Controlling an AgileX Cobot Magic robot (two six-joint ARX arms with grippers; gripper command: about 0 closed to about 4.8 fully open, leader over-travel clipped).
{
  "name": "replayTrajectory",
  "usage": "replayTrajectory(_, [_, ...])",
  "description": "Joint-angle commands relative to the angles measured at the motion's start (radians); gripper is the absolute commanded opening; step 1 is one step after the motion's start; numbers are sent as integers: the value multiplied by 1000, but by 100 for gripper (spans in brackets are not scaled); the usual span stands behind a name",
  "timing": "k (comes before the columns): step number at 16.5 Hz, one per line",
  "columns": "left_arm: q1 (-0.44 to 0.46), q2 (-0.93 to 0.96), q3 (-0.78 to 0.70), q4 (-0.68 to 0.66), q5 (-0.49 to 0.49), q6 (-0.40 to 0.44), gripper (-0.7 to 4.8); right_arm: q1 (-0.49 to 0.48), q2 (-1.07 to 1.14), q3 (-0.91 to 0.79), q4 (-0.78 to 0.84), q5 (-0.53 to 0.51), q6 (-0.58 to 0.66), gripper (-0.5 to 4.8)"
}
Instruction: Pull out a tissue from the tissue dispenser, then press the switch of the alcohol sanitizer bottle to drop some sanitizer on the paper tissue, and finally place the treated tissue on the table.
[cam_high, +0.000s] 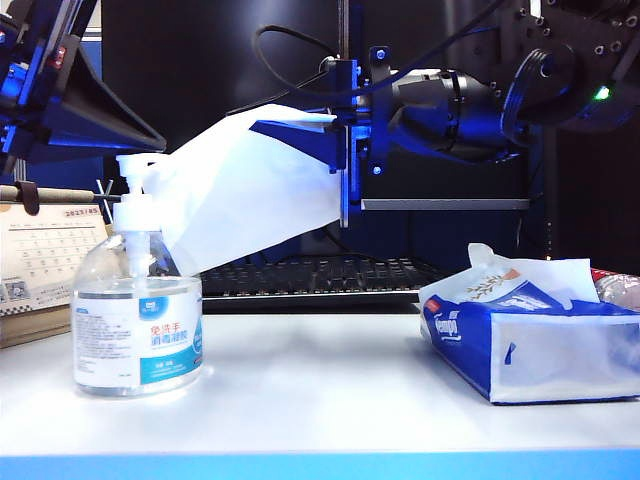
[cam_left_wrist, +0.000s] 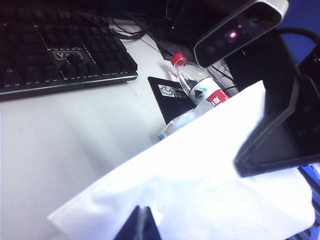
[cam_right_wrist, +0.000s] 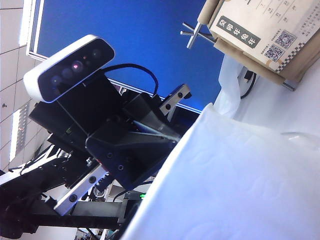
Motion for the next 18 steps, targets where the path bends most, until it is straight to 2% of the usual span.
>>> replayTrajectory(1, [-1, 16, -44, -137, -64, 8, -6, 1, -4, 3, 24, 0, 16, -5])
replayTrajectory(5, [-1, 16, -63, -132, -65, 8, -6, 11, -4, 3, 28, -1, 25, -5])
replayTrajectory(10, [-1, 16, -63, -132, -86, 11, -6, 22, -4, 2, 208, -1, 177, -5])
replayTrajectory(18, [0, 15, -60, -131, -78, 11, -3, 19, -4, 1, 219, -31, 180, -5])
